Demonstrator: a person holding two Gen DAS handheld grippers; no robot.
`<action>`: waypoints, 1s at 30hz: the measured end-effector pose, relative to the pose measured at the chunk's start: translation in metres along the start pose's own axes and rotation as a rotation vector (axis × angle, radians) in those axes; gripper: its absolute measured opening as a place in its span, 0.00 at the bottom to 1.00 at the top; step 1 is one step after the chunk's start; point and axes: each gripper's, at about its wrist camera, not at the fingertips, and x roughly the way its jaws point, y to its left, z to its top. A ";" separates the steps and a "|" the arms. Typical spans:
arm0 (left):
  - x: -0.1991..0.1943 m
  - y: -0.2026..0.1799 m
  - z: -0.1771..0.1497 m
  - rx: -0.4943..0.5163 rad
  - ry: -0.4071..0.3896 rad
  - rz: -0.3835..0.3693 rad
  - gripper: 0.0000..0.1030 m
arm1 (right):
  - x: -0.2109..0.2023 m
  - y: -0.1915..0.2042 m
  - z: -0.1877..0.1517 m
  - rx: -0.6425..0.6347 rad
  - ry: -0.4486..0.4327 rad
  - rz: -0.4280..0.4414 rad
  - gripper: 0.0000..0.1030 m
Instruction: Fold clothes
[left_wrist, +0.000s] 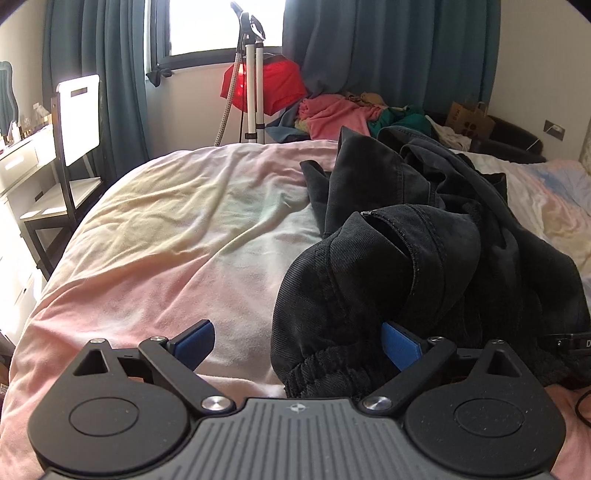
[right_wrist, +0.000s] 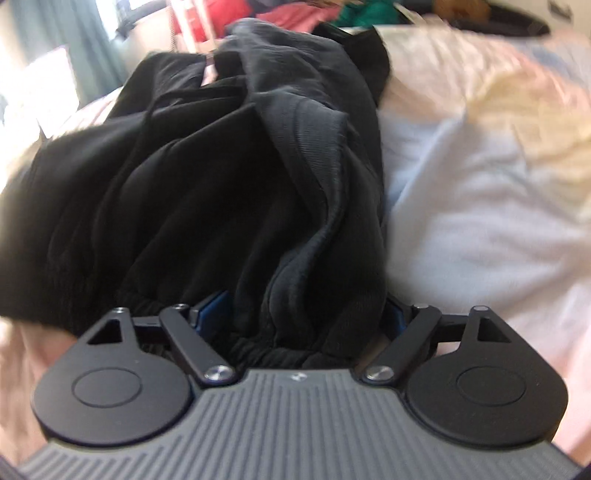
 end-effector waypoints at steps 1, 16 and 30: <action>-0.001 0.001 0.000 -0.006 -0.002 -0.006 0.95 | -0.002 -0.005 0.003 0.033 0.006 0.019 0.83; 0.004 0.029 -0.007 -0.286 0.049 -0.211 0.91 | -0.013 -0.048 0.002 0.407 0.086 0.363 0.84; 0.051 0.032 -0.022 -0.466 0.186 -0.287 0.67 | -0.025 -0.028 0.014 0.342 0.054 0.389 0.41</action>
